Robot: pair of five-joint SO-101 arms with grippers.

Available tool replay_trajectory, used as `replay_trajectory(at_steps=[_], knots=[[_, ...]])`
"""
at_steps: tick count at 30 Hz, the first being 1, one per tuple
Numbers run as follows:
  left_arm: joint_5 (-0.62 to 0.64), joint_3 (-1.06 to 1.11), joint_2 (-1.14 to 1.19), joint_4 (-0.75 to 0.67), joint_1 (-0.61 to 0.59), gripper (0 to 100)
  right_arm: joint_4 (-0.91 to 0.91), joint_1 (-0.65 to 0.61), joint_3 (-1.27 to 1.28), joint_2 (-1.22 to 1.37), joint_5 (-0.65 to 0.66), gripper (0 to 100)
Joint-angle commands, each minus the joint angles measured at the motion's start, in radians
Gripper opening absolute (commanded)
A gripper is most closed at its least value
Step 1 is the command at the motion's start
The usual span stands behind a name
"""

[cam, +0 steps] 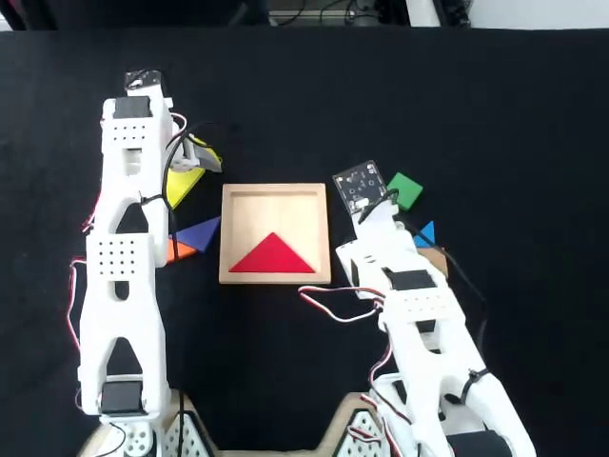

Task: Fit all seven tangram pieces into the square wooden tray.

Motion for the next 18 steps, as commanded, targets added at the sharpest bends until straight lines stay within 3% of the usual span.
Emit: replay_trajectory(at_steps=[1, 18], knots=[[-0.017, -0.038, -0.005, -0.012, -0.005, 39, -0.014, 0.006, -0.004, -0.027, 0.009, 1.2], [0.069, -0.038, -0.005, 0.003, -0.004, 38, -0.014, 0.006, -0.004, -0.027, 0.009, 1.2]])
